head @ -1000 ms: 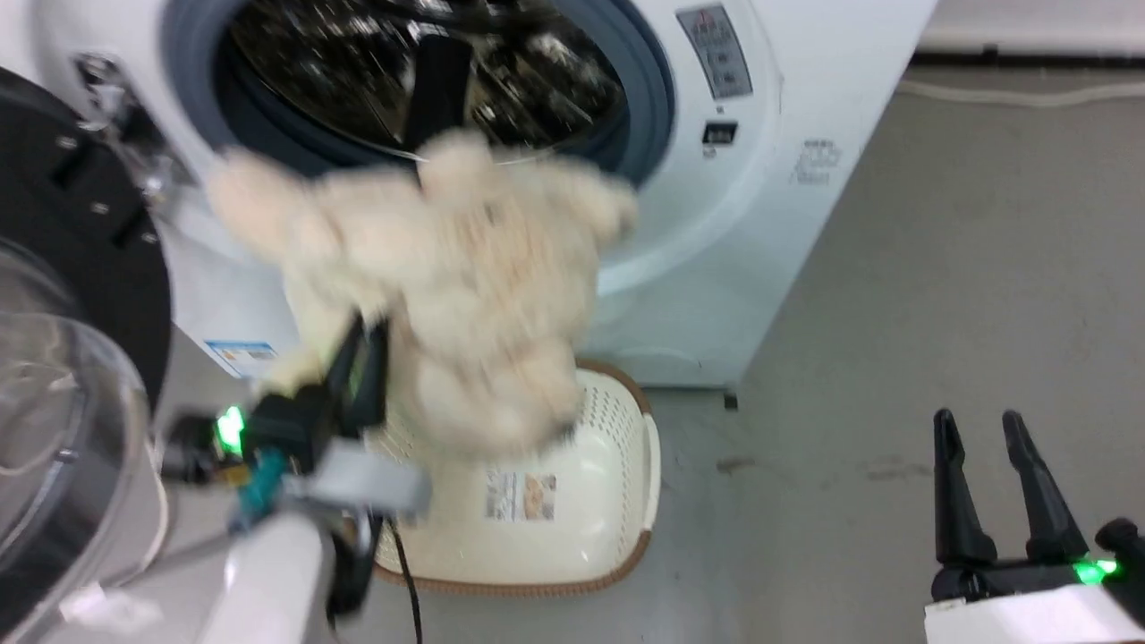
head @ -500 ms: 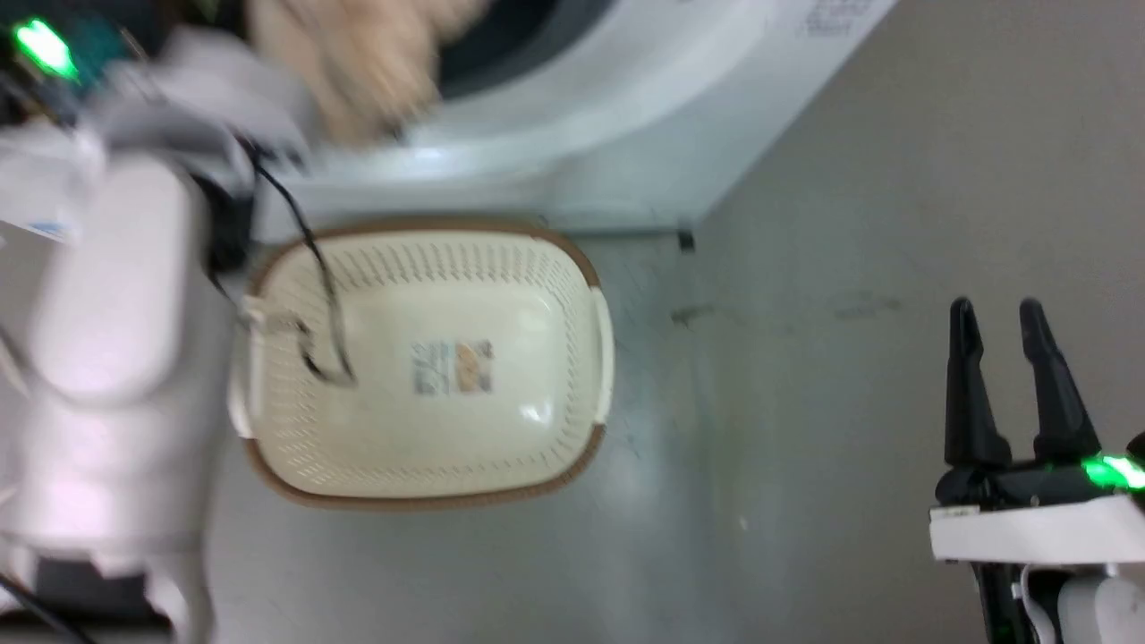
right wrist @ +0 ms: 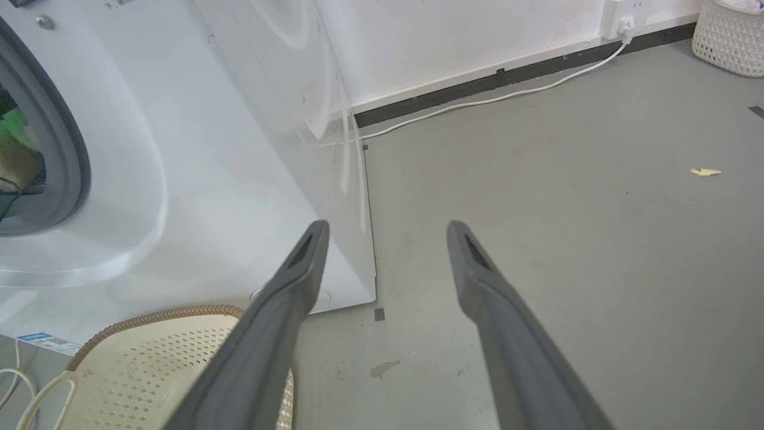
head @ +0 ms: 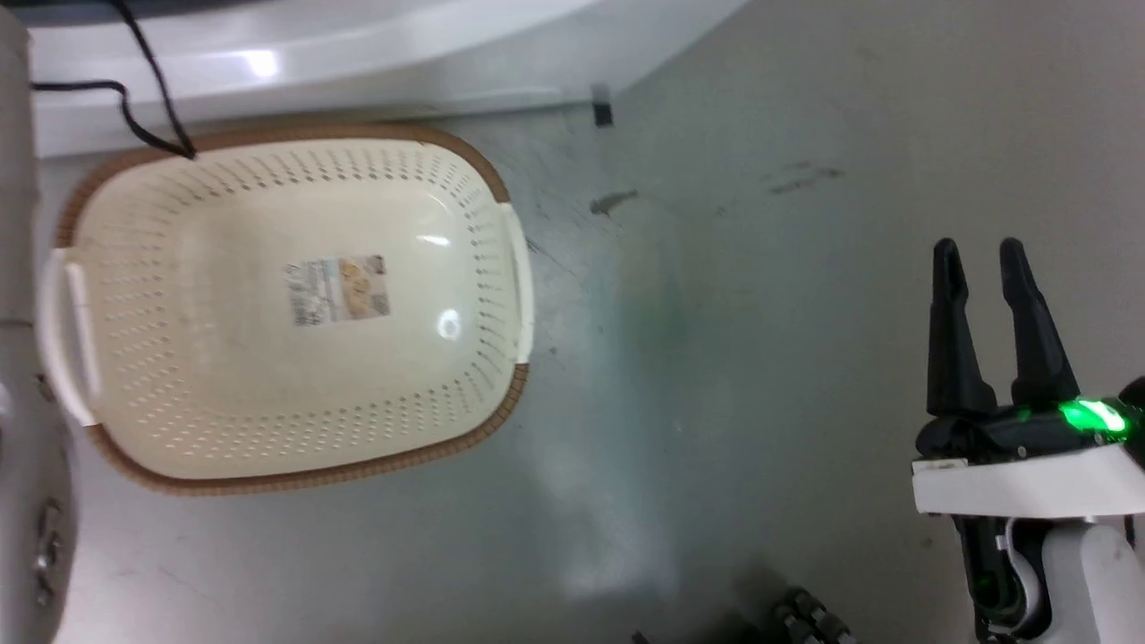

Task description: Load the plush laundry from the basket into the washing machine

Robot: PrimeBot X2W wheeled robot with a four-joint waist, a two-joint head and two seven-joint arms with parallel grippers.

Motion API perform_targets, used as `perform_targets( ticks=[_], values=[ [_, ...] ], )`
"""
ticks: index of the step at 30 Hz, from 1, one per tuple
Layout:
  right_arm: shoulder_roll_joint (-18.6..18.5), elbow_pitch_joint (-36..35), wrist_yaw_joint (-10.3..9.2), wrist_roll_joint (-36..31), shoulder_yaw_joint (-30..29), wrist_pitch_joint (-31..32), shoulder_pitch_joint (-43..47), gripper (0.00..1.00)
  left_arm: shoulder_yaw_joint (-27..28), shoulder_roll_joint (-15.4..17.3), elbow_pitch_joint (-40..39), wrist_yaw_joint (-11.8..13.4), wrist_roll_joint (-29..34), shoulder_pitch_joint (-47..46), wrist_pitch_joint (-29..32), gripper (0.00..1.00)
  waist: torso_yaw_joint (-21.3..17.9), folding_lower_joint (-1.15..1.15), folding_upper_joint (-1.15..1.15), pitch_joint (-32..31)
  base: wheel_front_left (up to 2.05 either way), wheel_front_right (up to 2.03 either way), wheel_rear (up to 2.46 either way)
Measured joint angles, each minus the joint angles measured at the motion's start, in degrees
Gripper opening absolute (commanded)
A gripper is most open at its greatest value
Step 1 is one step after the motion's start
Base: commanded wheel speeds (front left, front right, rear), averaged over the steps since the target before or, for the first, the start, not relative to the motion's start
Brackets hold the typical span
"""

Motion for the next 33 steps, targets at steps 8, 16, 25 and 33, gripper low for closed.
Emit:
perform_targets(
  ticks=[8,16,25,33],
  values=[
    [0.00,1.42,0.00,0.40,0.73,0.00,-1.15,1.00,-1.26,0.35,7.12,0.92,0.70,-2.96,-2.34,0.00,-1.59,0.00,0.00,1.99,0.00,0.00,0.00],
    [0.00,1.65,0.00,-0.87,-0.63,0.00,-1.14,1.00,-2.02,-0.20,11.27,0.66,0.01,-2.81,-8.55,1.00,-0.25,-0.01,0.00,-0.99,0.00,0.00,0.00],
    [-0.03,2.49,0.00,-4.88,-3.32,0.01,1.91,1.00,-1.41,-3.53,10.88,-2.19,-4.16,11.16,-16.00,1.00,2.21,-0.02,0.00,-9.80,0.00,0.00,0.00],
    [-0.08,2.42,0.00,-8.44,-4.59,0.01,8.12,1.00,-0.81,-6.80,-8.13,-3.43,-6.21,34.46,-16.41,1.00,5.59,-0.04,0.00,-21.05,0.00,0.00,0.00]
  ],
)
